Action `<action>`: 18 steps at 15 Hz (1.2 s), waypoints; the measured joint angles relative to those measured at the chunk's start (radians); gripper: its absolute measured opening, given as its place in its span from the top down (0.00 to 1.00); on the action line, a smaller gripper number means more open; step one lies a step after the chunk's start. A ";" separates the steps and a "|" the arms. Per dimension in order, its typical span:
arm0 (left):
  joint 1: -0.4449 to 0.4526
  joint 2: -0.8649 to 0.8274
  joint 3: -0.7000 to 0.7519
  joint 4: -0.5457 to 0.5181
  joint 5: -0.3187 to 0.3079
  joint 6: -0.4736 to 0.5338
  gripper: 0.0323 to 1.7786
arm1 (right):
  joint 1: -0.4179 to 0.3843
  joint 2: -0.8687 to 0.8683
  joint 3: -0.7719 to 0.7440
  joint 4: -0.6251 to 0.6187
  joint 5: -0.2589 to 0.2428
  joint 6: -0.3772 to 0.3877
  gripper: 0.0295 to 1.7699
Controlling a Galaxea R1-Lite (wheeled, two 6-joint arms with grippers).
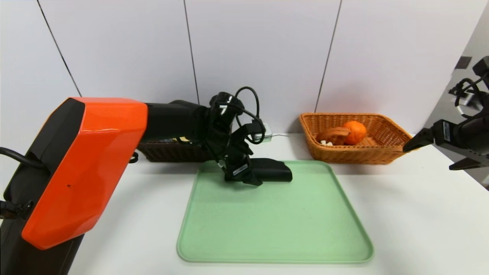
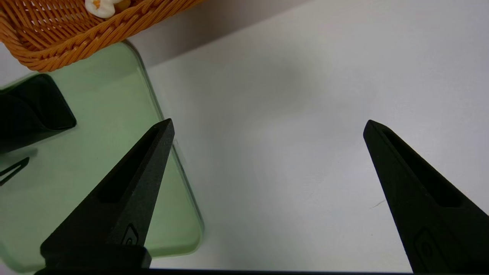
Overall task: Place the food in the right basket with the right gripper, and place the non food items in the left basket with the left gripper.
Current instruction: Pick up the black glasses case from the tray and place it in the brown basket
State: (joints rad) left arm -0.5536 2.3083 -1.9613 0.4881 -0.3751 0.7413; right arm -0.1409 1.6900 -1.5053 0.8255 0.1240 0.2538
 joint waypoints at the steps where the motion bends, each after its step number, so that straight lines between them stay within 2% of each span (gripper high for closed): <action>1: 0.000 0.005 -0.003 -0.004 0.002 0.000 0.05 | 0.000 0.002 0.002 0.000 0.000 -0.001 0.03; 8: -0.001 0.033 -0.007 -0.043 0.032 0.003 0.05 | 0.000 0.014 0.005 -0.002 0.001 -0.005 0.03; 17: -0.054 0.039 -0.007 -0.059 0.055 -0.001 0.05 | -0.006 0.013 -0.001 -0.002 -0.001 -0.008 0.03; 18: -0.055 0.040 -0.007 -0.070 0.059 -0.002 0.12 | -0.008 0.012 0.000 -0.002 -0.001 -0.008 0.03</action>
State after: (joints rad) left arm -0.6089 2.3481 -1.9681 0.4179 -0.3164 0.7394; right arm -0.1485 1.7021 -1.5053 0.8236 0.1234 0.2457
